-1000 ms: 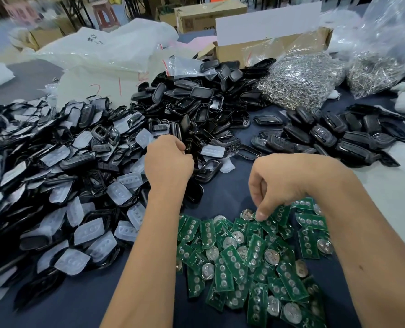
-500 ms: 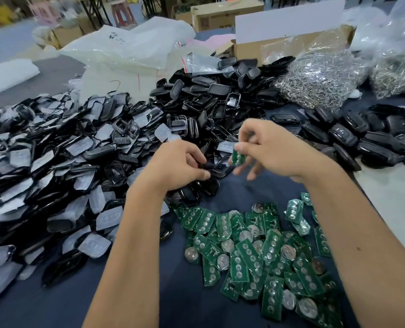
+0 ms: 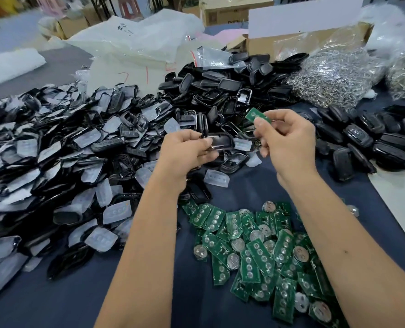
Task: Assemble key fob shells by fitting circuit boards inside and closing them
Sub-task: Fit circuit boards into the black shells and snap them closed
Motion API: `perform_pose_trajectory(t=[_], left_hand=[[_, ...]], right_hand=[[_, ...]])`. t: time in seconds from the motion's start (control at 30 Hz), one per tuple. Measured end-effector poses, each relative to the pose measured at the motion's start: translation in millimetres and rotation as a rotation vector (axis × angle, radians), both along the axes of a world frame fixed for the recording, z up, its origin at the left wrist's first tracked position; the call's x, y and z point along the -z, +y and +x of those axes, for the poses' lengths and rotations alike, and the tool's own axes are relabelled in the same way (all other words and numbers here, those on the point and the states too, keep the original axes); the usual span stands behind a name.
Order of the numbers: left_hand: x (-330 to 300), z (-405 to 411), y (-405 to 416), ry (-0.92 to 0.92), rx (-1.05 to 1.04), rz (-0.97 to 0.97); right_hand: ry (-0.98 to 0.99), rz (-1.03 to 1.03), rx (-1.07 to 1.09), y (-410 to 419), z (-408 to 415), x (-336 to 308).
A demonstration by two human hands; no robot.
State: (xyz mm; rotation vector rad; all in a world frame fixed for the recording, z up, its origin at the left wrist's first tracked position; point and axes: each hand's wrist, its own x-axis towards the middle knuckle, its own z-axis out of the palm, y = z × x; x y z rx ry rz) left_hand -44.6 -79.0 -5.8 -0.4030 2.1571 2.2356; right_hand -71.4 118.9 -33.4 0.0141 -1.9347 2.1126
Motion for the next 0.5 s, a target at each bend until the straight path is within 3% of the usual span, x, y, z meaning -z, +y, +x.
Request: perform_pose_trajectory(t=[0.07,0.23,0.5], left_hand=[[2.9,-3.4,9.1,0.020,-0.068,0.106],[20.1,-3.3,23.0,0.064,-0.147,0.150],[24.5,-2.7,29.2,0.049,-0.098,0.168]], right_hand=[[-0.006,-0.051,0.069,3.6,-0.4,1.5],[-0.022,-0.024,0.108,3.3,0.7,6.8],[0.022,0.075,-0.062,-9.5,11.3,5.2]])
